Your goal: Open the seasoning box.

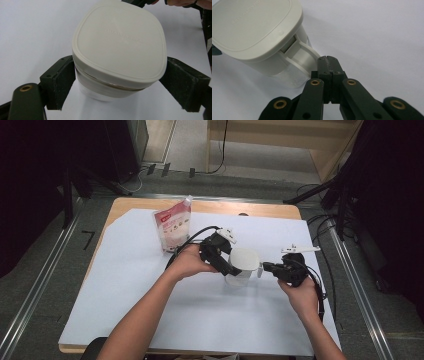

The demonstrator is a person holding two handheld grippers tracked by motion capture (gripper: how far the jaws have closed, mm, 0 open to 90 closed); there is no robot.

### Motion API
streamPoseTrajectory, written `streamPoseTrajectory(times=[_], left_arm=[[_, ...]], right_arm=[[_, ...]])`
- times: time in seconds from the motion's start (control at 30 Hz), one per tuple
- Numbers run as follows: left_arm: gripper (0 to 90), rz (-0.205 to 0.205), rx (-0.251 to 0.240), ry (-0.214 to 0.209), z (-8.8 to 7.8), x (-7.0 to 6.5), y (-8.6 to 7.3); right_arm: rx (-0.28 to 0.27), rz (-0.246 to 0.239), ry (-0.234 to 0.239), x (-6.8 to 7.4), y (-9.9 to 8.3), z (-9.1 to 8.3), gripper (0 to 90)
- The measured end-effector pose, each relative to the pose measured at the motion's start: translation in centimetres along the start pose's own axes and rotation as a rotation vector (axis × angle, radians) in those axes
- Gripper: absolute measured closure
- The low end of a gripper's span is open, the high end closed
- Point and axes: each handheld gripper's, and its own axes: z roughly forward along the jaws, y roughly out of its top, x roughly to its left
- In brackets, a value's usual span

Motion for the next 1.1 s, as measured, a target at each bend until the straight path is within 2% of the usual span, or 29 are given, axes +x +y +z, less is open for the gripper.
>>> streamPoseTrajectory(times=[0.43, 0.53, 0.7, 0.8, 1.1], left_arm=[[17.2, 0.019, -0.011, 0.025, 0.00, -0.55, 0.19], [17.3, 0.032, -0.010, 0.043, 0.08, -0.78, 0.17], [17.5, 0.038, -0.021, 0.044, 0.05, -0.78, -0.09], [17.6, 0.030, -0.041, 0.050, 0.06, -0.87, -0.36], [17.7, 0.008, -0.017, 0.045, -0.06, -0.92, 0.06]], right_arm=[[-0.007, -0.005, -0.004, 0.19, -0.01, -0.13, 90.0], [0.018, -0.030, -0.024, 0.33, -0.16, 0.25, 90.0], [0.018, -0.022, -0.016, 0.32, -0.18, 0.28, 90.0], [0.018, -0.017, -0.014, 0.29, -0.19, 0.27, 90.0], [0.014, -0.021, -0.018, 0.36, -0.16, 0.32, 90.0]])
